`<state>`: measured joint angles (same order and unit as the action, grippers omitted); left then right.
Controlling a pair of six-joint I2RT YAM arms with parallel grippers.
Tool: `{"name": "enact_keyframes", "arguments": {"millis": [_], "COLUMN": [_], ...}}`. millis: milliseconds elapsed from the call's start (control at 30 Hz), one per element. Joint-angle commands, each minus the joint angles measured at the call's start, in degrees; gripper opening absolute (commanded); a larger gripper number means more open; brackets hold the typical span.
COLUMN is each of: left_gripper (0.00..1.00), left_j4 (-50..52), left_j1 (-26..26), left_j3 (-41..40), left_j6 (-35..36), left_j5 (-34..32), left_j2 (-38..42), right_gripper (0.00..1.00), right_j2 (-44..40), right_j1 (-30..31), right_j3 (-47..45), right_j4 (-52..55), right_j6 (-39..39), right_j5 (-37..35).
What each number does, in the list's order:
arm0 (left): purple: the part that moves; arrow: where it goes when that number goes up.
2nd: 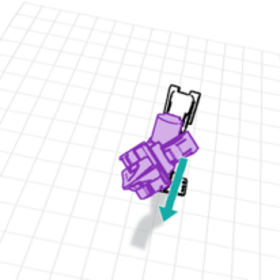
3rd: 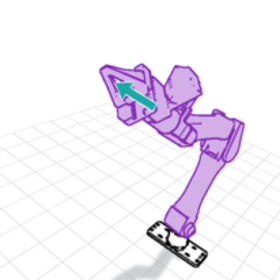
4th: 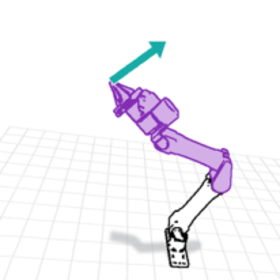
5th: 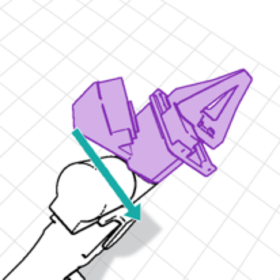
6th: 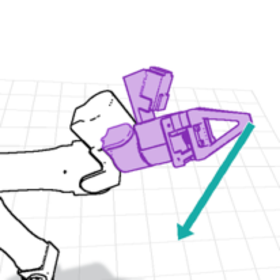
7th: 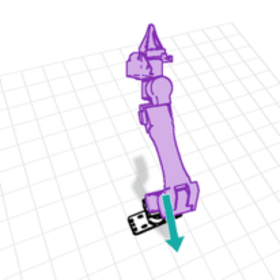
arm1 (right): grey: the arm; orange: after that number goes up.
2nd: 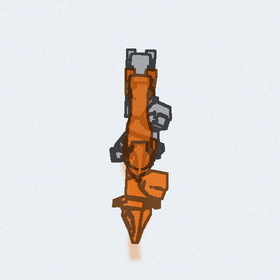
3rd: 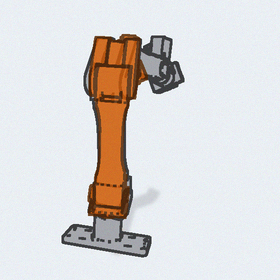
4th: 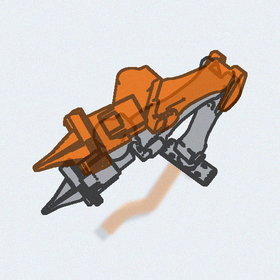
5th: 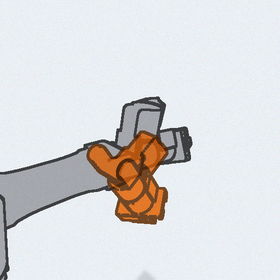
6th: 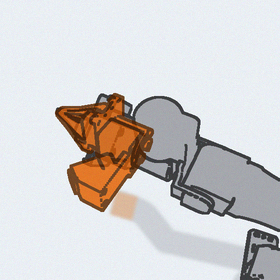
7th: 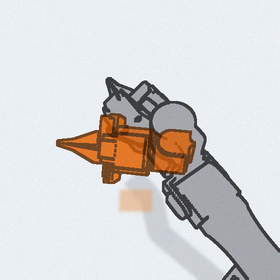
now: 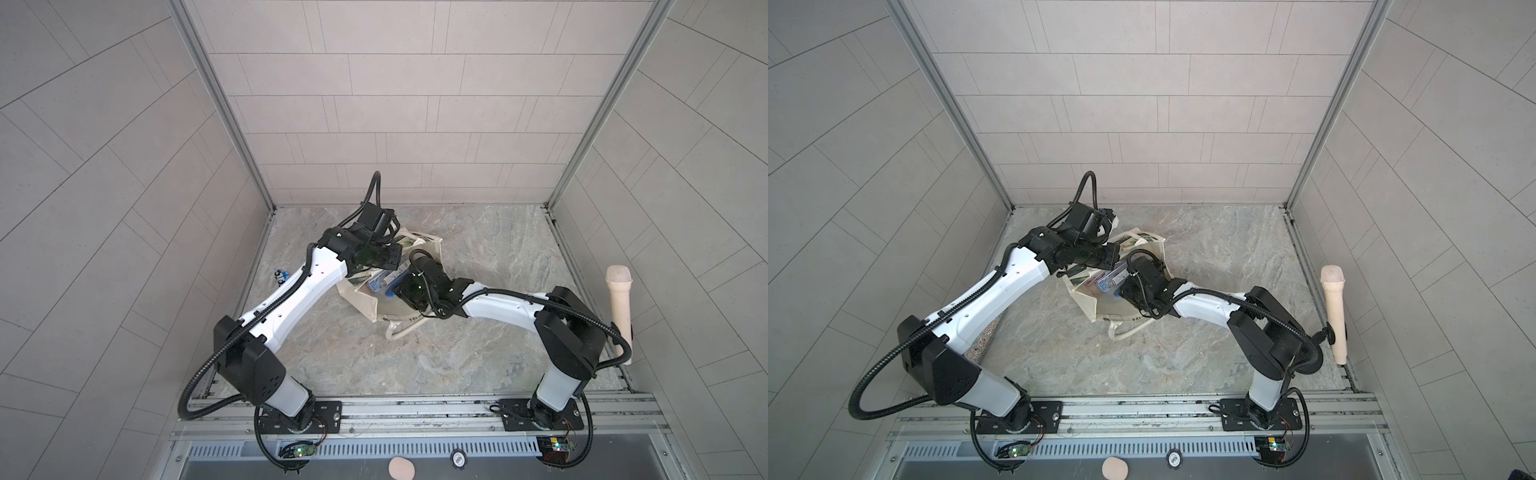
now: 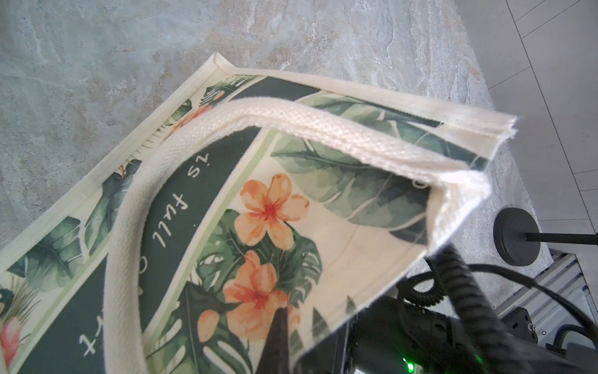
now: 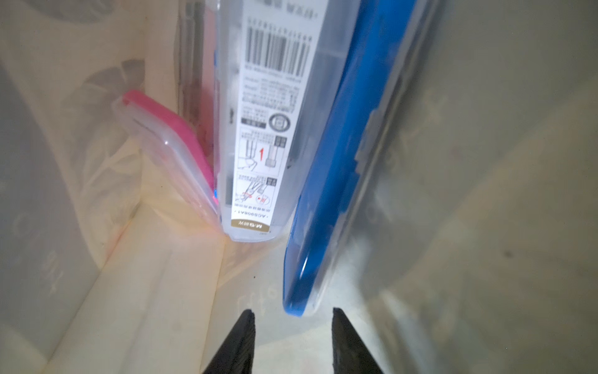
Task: Take out the compass set from the canvas bag
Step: Pick up the compass set from the canvas bag.
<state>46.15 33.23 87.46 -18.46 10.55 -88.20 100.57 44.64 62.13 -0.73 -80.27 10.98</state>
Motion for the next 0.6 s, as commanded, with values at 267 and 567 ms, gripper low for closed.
{"name": "enact_keyframes", "arguments": {"millis": [267,567], "left_gripper": [0.0,0.0], "left_j4": [-0.4,-0.4], "left_j1": [1.0,1.1], "left_j3": [-0.4,-0.6], "left_j6": [-0.9,-0.8], "left_j5": [0.8,0.4], "left_j2": [-0.5,-0.4], "right_gripper": [0.38,0.28], "right_j2": [5.1,4.7], "right_j1": [-1.0,-1.0], "right_j3": [-0.2,1.6], "right_j4": [-1.9,0.3], "right_j6": [-3.0,-1.0], "right_j5": [-0.8,-1.5]}}
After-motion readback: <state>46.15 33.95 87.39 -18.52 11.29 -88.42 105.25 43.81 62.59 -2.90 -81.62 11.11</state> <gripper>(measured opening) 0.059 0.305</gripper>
